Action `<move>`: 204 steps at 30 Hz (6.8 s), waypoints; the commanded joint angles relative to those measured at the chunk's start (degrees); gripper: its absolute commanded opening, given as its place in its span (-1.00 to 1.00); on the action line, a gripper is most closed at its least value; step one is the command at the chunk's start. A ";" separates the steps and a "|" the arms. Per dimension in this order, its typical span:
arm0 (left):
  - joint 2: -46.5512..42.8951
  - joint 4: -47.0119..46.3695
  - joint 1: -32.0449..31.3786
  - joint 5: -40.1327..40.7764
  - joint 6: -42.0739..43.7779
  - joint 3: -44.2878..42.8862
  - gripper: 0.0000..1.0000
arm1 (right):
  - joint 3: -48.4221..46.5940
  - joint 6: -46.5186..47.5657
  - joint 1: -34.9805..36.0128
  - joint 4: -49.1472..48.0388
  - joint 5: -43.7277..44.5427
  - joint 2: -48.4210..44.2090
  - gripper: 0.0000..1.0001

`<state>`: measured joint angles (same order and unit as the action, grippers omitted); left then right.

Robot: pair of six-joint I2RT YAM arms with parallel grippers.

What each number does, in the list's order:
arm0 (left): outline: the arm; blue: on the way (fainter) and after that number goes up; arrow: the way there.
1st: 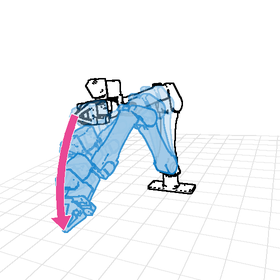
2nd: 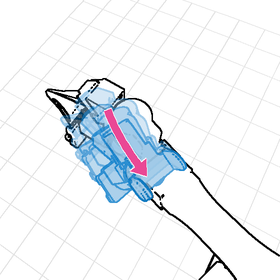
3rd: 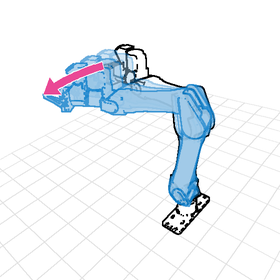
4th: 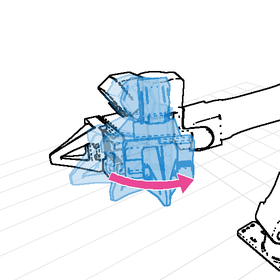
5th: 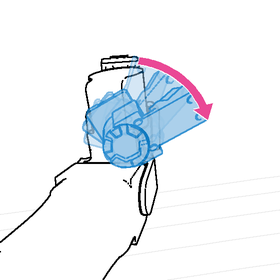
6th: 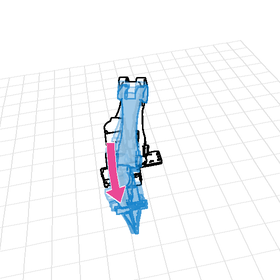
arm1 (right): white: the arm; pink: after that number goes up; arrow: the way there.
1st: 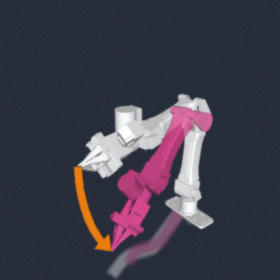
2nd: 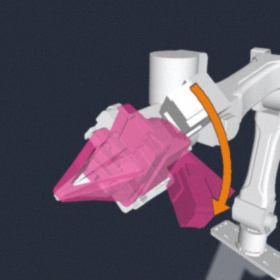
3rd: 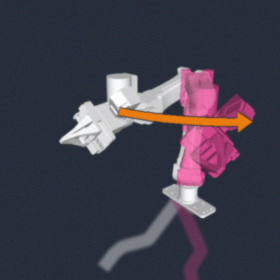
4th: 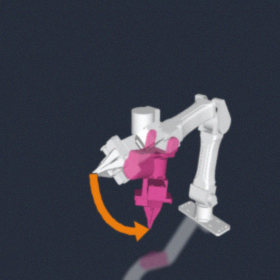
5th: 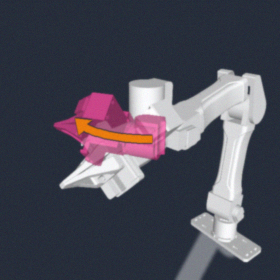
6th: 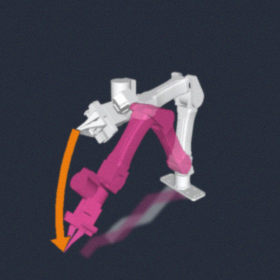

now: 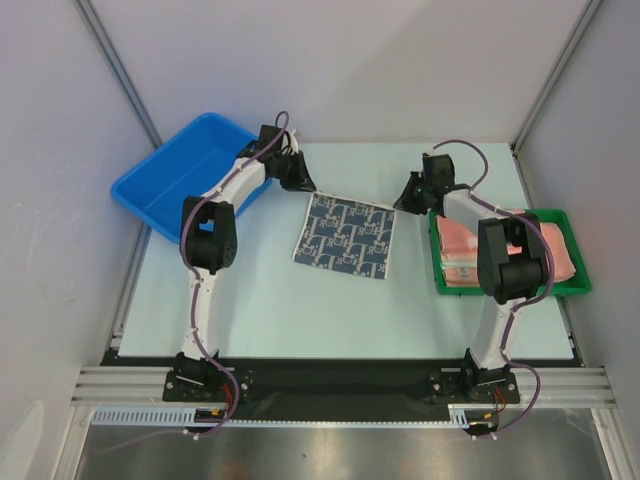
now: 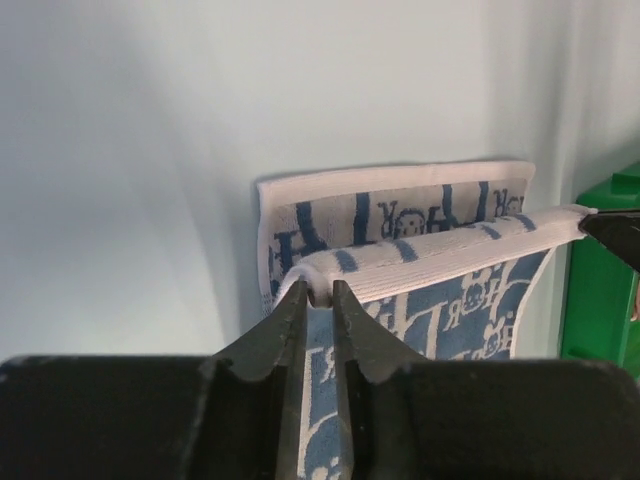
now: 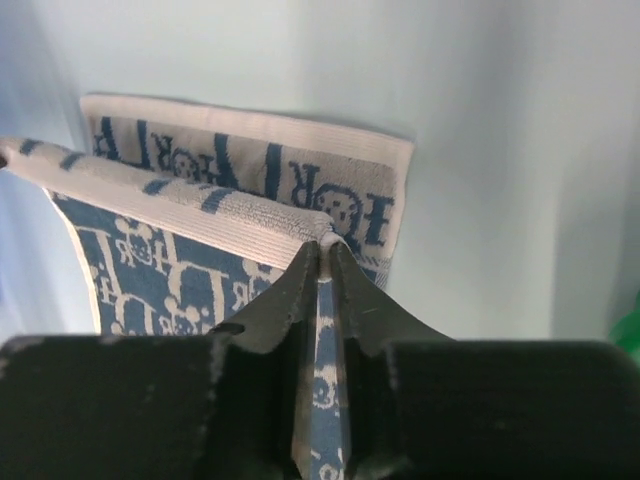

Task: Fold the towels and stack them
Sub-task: Fold the towel

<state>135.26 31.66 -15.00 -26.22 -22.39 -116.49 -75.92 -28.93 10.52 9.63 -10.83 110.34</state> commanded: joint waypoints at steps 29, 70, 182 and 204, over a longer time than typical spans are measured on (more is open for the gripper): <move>-38.94 -14.24 -0.55 -0.14 0.25 55.74 -0.11 | 19.13 2.65 9.42 12.27 -0.50 -21.83 -0.27; -37.60 -14.44 -2.75 3.36 -0.81 63.21 -0.99 | 34.60 2.21 23.49 4.69 13.73 -27.37 -0.96; -47.00 -18.73 -8.90 17.25 -11.17 73.15 -0.32 | -2.74 10.73 4.77 4.27 16.72 7.07 -1.00; -45.10 -22.88 -2.32 16.46 -10.06 61.40 -0.17 | -17.59 16.98 4.59 8.47 8.62 12.81 -0.11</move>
<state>87.35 10.00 -20.49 -10.70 -35.90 -49.06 -91.39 -12.19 14.98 12.99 -4.75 125.78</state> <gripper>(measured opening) 0.412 0.428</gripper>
